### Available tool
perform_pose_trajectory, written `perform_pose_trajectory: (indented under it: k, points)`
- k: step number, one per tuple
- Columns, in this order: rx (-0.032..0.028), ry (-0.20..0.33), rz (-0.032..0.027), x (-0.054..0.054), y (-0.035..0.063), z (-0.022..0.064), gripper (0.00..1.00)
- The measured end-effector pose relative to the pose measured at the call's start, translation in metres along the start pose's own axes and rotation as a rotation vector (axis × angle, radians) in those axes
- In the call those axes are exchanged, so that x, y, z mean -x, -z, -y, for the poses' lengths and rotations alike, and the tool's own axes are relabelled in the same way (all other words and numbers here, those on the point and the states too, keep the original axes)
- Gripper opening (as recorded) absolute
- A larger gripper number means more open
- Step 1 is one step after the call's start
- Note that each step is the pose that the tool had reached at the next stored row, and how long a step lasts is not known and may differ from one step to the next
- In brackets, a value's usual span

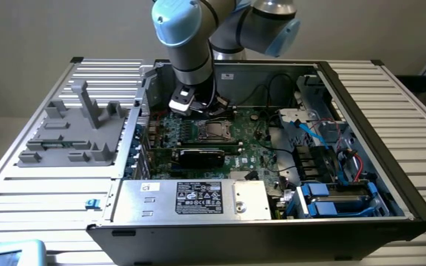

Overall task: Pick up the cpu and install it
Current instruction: 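Install the first cpu locking lever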

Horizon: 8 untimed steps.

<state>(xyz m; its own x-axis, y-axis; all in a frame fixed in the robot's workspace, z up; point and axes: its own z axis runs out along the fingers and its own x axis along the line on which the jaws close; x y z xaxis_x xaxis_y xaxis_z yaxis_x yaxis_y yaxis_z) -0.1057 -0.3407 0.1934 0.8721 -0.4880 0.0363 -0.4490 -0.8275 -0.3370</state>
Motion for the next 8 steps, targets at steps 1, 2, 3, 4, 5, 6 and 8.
perform_pose_trajectory:
  k: [1, 2, 3, 4, 5, 6, 8]
  points:
    - [0.0018, -0.002, 0.0025, 0.0, 0.0002, 0.0, 0.11]
    - [0.0031, -0.004, 0.0047, -0.0001, 0.0006, 0.0002, 0.11]
    - [0.0045, -0.006, 0.0068, -0.0002, 0.001, 0.0003, 0.11]
    - [0.0062, -0.007, 0.0092, -0.0002, 0.0015, 0.0003, 0.11]
    - [0.008, -0.009, 0.0118, -0.0003, 0.002, 0.0003, 0.11]
    - [0.0097, -0.011, 0.0143, -0.0004, 0.0024, 0.0003, 0.11]
    - [0.0136, -0.015, 0.0204, -0.0007, 0.0035, 0.0004, 0.11]
